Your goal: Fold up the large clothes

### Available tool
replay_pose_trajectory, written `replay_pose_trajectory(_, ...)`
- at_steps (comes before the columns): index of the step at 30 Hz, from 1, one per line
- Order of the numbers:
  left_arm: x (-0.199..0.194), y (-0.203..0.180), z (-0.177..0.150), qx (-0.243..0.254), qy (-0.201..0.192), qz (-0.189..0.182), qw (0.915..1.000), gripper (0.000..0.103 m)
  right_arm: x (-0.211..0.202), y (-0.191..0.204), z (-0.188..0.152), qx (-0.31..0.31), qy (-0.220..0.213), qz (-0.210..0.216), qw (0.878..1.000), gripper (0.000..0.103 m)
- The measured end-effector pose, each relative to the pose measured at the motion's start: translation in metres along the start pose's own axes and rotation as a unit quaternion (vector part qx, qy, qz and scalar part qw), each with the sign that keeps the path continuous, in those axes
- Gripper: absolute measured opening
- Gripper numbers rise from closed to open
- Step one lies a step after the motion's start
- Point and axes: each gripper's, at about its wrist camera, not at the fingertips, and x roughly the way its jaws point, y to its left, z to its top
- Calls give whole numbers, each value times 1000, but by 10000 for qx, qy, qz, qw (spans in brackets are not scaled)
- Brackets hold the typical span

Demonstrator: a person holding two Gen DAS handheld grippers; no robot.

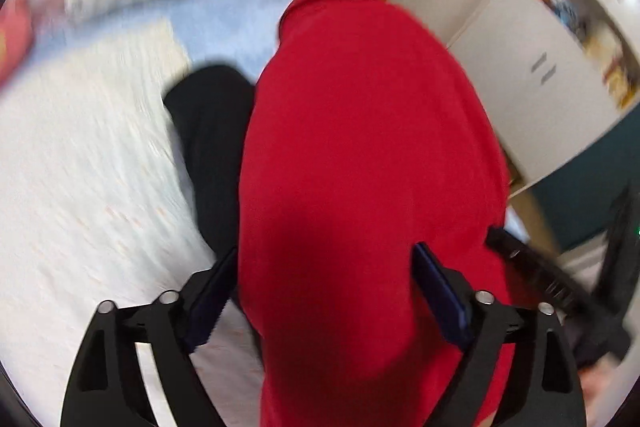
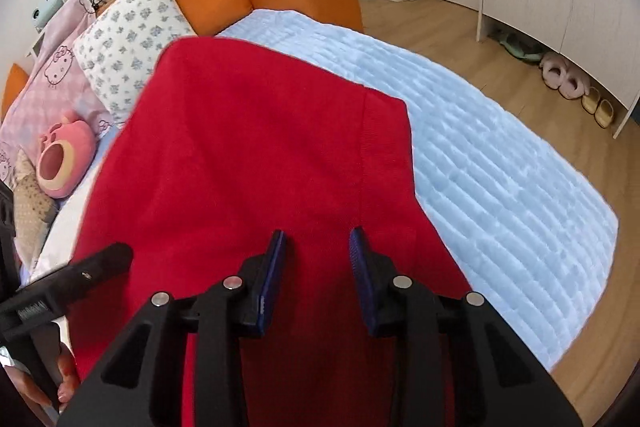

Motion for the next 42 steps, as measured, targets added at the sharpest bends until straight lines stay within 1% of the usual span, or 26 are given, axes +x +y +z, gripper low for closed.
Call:
replay_pose_trajectory(1, 2, 1, -1, 27, -50, -14, 10000, 91, 4, -3, -3, 72, -90, 36, 9999, 33)
replay_pose_trajectory(2, 4, -1, -2, 154, -152, 62, 9997, 92, 6, -4, -5, 98, -121, 43, 9999, 33)
replay_pose_trajectory(4, 7, -10, -6, 497, -364, 325, 9976, 92, 9, -4, -6, 72, -170, -8, 9998, 33)
replay_pose_trajectory(8, 6, -9, -6, 485, -357, 360, 9975, 92, 7, 5, -5, -153, -273, -222, 9993, 34)
replay_pose_trajectory(11, -11, -15, -10, 594, -413, 546, 9959, 92, -8, 18, -7, -479, -384, -452, 9971, 36)
replay_pose_trajectory(13, -30, -26, -18, 804, -555, 757, 9923, 93, -28, 27, -12, -657, -536, -404, 9956, 38)
replay_pose_trajectory(14, -44, -33, -25, 938, -693, 875, 9893, 93, -38, 32, -15, -741, -585, -348, 9949, 49)
replay_pose_trajectory(15, -60, -38, -31, 1006, -831, 910, 9873, 94, -49, 38, -19, -850, -676, -294, 9936, 72)
replay_pose_trajectory(16, -71, -42, -37, 1068, -963, 939, 9851, 97, -66, 48, -26, -1076, -823, -262, 9904, 87)
replay_pose_trajectory(17, -80, -44, -41, 1103, -1076, 1006, 9829, 99, -78, 56, -32, -1242, -912, -327, 9875, 98)
replay_pose_trajectory(18, -95, -48, -50, 1128, -1318, 1169, 9779, 100, -90, 62, -39, -1356, -984, -369, 9852, 98)
replay_pose_trajectory(19, -107, -51, -58, 1141, -1513, 1255, 9738, 100, -99, 67, -44, -1424, -1039, -339, 9838, 98)
replay_pose_trajectory(21, -126, -57, -74, 1092, -1797, 1504, 9660, 100, -120, 77, -59, -1563, -1094, -252, 9813, 98)
replay_pose_trajectory(23, -138, -59, -87, 1048, -1950, 1508, 9635, 100, -137, 80, -77, -1664, -1190, -292, 9784, 98)
replay_pose_trajectory(25, -149, -61, -103, 997, -2131, 1551, 9595, 100, -144, 83, -91, -1702, -1179, -357, 9777, 98)
replay_pose_trajectory(28, -152, -65, -116, 1075, -2155, 1625, 9569, 100, -147, 80, -111, -1689, -1105, -447, 9784, 98)
replay_pose_trajectory(30, -153, -69, -126, 1168, -2187, 1568, 9560, 100, -148, 77, -123, -1630, -1105, -413, 9796, 98)
replay_pose_trajectory(32, -153, -71, -136, 1243, -2276, 1568, 9530, 100, -150, 69, -136, -1619, -1219, -459, 9782, 98)
replay_pose_trajectory(35, -152, -74, -153, 1380, -2543, 1659, 9427, 100, -151, 65, -152, -1665, -1323, -583, 9754, 98)
replay_pose_trajectory(37, -151, -78, -162, 1488, -2636, 1673, 9383, 100, -153, 58, -162, -1602, -1402, -605, 9752, 98)
replay_pose_trajectory(42, -143, -91, -181, 1718, -2675, 1784, 9312, 100, -163, 40, -180, -1381, -1710, -322, 9750, 98)
